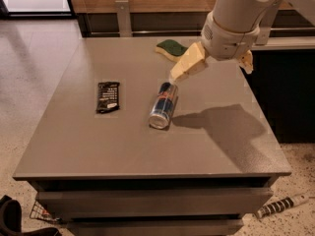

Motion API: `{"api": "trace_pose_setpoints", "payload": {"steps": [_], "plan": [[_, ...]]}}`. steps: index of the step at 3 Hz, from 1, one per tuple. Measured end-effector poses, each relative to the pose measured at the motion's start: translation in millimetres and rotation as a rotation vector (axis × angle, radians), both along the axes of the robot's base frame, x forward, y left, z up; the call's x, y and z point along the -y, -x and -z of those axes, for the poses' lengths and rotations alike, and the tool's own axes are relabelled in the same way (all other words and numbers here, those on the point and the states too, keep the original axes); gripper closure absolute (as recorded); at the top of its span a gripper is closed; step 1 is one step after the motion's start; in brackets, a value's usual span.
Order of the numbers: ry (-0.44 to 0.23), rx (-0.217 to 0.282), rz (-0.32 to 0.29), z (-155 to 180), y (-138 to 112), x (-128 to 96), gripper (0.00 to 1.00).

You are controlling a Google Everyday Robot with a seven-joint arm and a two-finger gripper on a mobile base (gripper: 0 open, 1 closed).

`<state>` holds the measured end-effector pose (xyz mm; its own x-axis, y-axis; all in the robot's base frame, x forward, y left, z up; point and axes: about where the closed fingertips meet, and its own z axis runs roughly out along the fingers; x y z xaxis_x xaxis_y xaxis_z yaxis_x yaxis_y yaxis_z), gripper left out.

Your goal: Place redbull can upright

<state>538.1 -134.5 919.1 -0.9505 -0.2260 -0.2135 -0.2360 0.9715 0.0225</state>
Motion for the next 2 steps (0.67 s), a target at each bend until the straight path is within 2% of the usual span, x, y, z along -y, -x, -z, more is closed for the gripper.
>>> {"api": "trace_pose_setpoints", "payload": {"steps": [2], "plan": [[0.001,-0.037,0.012,27,-18,-48,0.0]]}}
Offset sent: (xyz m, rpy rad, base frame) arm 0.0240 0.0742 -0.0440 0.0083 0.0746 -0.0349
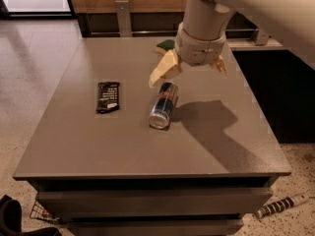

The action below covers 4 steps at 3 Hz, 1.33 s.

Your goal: Place redbull can upright

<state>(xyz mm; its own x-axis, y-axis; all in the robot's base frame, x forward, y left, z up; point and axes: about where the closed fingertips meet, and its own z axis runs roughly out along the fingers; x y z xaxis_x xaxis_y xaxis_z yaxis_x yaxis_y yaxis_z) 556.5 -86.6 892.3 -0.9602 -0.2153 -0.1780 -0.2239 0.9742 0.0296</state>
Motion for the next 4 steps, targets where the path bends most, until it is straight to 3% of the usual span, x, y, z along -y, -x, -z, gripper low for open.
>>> {"api": "trace_pose_setpoints", "payload": {"steps": [2,4], "plan": [[0.096,-0.054,0.137,8,3,-4,0.0],[0.079,-0.07,0.165,17,-5,-11,0.0]]}}
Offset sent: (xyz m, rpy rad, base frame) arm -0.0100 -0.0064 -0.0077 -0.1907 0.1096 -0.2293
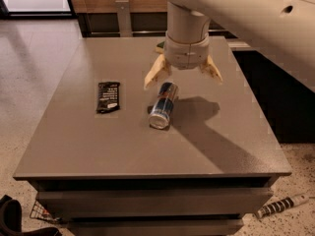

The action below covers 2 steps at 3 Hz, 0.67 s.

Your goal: Place redbull can upright

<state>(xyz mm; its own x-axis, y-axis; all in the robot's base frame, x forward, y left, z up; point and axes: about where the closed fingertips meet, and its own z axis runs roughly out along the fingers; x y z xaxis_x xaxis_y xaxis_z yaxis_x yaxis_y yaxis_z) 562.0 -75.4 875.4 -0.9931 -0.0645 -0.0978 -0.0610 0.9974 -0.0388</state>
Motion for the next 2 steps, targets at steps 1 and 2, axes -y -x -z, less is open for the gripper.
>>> {"api": "trace_pose_setpoints", "payload": {"steps": [1,2], "plan": [[0.002,-0.006,0.058,4.4,-7.8,-7.8,0.0],[0.007,-0.017,0.126,9.2,-12.4,-12.1,0.0]]}}
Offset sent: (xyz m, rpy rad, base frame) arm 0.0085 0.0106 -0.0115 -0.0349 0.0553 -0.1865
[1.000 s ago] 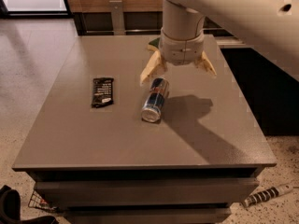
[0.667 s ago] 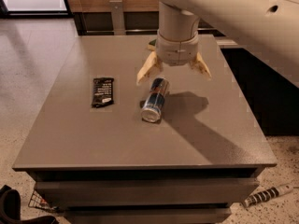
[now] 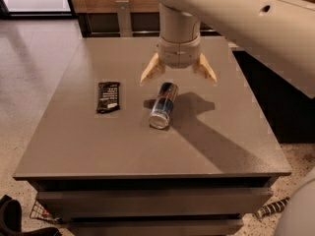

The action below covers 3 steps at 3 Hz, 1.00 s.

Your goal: Place redbull can upright

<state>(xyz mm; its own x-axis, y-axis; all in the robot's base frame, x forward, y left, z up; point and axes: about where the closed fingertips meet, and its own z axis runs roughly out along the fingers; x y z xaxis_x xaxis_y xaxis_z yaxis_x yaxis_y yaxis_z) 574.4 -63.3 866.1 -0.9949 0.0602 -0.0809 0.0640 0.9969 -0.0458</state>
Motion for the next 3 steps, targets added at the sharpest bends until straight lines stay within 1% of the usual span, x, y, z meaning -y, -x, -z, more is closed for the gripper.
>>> {"api": "trace_pose_setpoints", "payload": {"steps": [1,2,3], "plan": [[-0.066,-0.011,0.027,9,2,2,0.0],[-0.143,-0.022,0.043,20,9,2,0.0],[-0.182,-0.014,0.025,21,18,-8,0.0]]}}
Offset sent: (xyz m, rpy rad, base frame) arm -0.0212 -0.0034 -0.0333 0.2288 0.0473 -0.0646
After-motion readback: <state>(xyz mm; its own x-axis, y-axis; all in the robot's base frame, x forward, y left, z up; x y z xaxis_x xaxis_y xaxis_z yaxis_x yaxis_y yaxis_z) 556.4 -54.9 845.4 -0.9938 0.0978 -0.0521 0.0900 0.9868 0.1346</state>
